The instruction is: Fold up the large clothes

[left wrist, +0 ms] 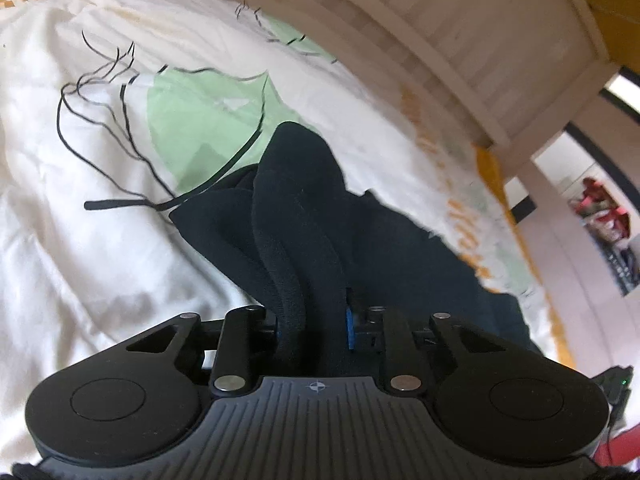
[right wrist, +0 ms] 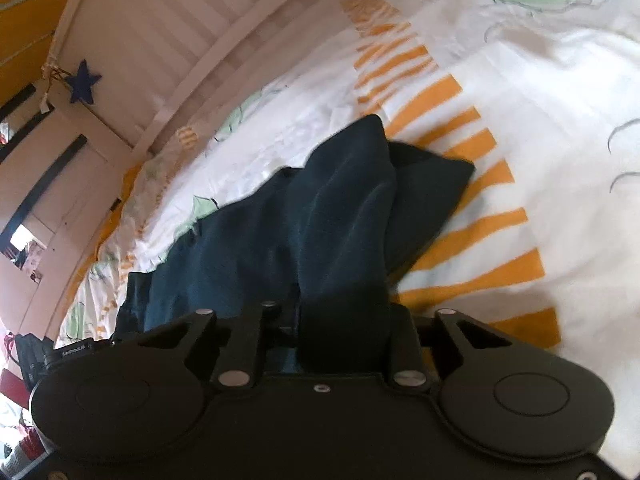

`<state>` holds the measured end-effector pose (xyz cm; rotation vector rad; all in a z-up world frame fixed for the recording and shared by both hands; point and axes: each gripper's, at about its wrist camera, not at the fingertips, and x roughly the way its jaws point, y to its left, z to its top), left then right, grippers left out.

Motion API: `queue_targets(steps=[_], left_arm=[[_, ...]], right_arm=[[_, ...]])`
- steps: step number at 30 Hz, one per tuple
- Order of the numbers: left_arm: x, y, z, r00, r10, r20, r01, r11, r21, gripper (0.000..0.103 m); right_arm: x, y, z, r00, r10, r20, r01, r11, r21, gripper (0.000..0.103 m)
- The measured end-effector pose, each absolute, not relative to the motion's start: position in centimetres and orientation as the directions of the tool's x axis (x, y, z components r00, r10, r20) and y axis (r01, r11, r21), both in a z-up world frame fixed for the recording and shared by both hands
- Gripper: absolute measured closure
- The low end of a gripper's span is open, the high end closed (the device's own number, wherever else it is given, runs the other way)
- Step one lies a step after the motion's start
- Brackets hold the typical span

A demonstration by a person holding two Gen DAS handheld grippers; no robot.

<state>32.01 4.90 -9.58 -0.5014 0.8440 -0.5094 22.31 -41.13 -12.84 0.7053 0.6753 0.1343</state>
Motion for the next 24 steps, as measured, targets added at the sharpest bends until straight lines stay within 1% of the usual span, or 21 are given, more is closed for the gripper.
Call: queue_targets(steps=[6, 8, 13, 15, 17, 18, 20, 21, 22, 23, 24], left_arm=[[29.6, 5.4, -6.0, 0.577, -0.671, -0.465, 0.253, 0.689, -0.679, 0.083], [28.6, 5.2, -4.9, 0.570, -0.687, -0.450, 0.277, 0.677, -0.682, 0.083], [24.8, 5.7, -3.2, 0.544, -0.728, -0.418, 0.306, 0.635, -0.709, 0.084], [23.2, 6.5, -3.0, 0.535, -0.743, -0.403, 0.310, 0.616, -0.724, 0.084], [21.8, 7.4, -3.4, 0.514, -0.755, -0.408, 0.295, 0.602, -0.742, 0.084], [21.1, 7.7, -3.8, 0.507, -0.754, -0.417, 0.288, 0.604, -0.743, 0.084], [20.3, 8.0, -4.9, 0.517, -0.702, -0.489, 0.282, 0.679, -0.678, 0.083], [20.4, 7.8, -5.6, 0.524, -0.659, -0.539, 0.266, 0.728, -0.632, 0.082], [20.5, 7.7, -6.7, 0.528, -0.603, -0.598, 0.231, 0.779, -0.582, 0.081], [20.6, 7.7, -7.8, 0.526, -0.560, -0.640, 0.200, 0.813, -0.547, 0.076], [20.9, 7.7, -9.1, 0.519, -0.532, -0.669, 0.176, 0.832, -0.525, 0.073]], right_arm=[[20.0, -40.2, -8.5, 0.822, 0.352, -0.448, 0.064, 0.723, 0.687, 0.075], [19.3, -39.7, -7.1, 0.826, 0.362, -0.433, 0.047, 0.721, 0.692, 0.076], [15.6, -38.6, -4.3, 0.812, 0.396, -0.428, 0.017, 0.718, 0.696, 0.076], [13.8, -38.5, -4.0, 0.805, 0.411, -0.428, 0.003, 0.718, 0.696, 0.076], [11.5, -38.6, -4.1, 0.789, 0.431, -0.438, 0.006, 0.708, 0.706, 0.076], [10.9, -38.7, -4.3, 0.780, 0.434, -0.452, 0.018, 0.706, 0.708, 0.075], [9.8, -38.8, -5.2, 0.752, 0.406, -0.519, 0.058, 0.743, 0.666, 0.075], [9.6, -38.7, -5.8, 0.734, 0.362, -0.575, 0.095, 0.784, 0.614, 0.070], [9.6, -38.6, -6.8, 0.701, 0.296, -0.649, 0.147, 0.830, 0.538, 0.062], [9.7, -38.6, -7.7, 0.673, 0.245, -0.698, 0.188, 0.856, 0.482, 0.058], [10.0, -38.7, -8.9, 0.643, 0.211, -0.736, 0.229, 0.865, 0.447, 0.049]])
